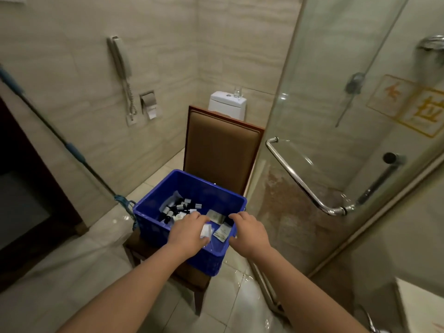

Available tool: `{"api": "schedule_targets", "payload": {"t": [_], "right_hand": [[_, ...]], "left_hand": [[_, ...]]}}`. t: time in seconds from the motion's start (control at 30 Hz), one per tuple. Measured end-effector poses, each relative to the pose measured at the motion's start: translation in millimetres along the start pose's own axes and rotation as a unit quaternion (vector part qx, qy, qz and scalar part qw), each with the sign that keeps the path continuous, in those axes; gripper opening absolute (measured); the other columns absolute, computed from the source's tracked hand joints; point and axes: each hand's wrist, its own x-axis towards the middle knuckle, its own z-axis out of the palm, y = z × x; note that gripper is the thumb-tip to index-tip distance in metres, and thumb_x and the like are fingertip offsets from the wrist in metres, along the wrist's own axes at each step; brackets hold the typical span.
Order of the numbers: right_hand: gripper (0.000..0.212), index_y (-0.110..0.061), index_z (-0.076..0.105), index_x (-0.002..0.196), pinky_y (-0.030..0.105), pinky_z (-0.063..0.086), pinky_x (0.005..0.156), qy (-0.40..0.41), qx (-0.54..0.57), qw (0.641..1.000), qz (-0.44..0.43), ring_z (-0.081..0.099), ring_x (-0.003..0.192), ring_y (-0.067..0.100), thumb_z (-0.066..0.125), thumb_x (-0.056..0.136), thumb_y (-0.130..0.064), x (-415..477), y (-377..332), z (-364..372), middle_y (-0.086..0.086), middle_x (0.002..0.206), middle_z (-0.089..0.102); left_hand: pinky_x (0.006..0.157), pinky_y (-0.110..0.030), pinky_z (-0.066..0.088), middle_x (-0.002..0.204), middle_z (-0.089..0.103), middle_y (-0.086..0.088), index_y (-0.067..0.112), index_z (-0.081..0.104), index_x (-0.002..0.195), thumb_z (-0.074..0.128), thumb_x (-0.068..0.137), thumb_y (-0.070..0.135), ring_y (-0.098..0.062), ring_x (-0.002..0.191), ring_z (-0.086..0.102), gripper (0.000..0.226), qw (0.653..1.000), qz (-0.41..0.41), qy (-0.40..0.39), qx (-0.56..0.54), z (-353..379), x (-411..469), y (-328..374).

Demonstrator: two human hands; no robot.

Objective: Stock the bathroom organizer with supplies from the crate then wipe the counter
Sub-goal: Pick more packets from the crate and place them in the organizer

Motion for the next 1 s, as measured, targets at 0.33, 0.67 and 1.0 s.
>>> {"api": "schedule_targets", "payload": {"t": [0.33, 0.67, 1.0], "right_hand": [[0.062, -0.027, 0.042, 0.142, 0.032, 0.043, 0.100, -0.028, 0.000, 0.999, -0.037, 0.048, 0.121, 0.016, 0.064, 0.084, -0.032, 68, 27, 13, -0.006, 0.135, 0.050], [0.064, -0.029, 0.039, 0.144, 0.033, 0.042, 0.102, -0.121, 0.017, 0.992, 0.034, 0.046, 0.124, 0.016, 0.063, 0.084, -0.031, 148, 56, 55, -0.006, 0.138, 0.047], [0.066, -0.024, 0.036, 0.147, 0.034, 0.047, 0.099, -0.222, 0.066, 0.961, 0.149, 0.045, 0.128, 0.020, 0.061, 0.086, -0.021, 244, 77, 119, -0.002, 0.144, 0.041]], "left_hand": [[0.094, -0.033, 0.045, 0.136, 0.045, 0.008, 0.032, 0.040, 0.140, 0.063, 0.087, 0.045, -0.014, 0.120, 0.050, 0.058, 0.999, -0.048, -0.017, -0.001, 16, 52, -4], [0.096, -0.035, 0.043, 0.137, 0.044, 0.004, 0.029, 0.042, 0.138, 0.062, 0.089, 0.040, -0.017, 0.125, 0.044, 0.054, 0.990, -0.052, -0.126, -0.040, 56, 131, -45], [0.096, -0.039, 0.045, 0.138, 0.044, 0.002, 0.028, 0.040, 0.141, 0.063, 0.089, 0.041, -0.020, 0.126, 0.045, 0.058, 0.960, -0.053, -0.261, -0.082, 125, 242, -101]]}}
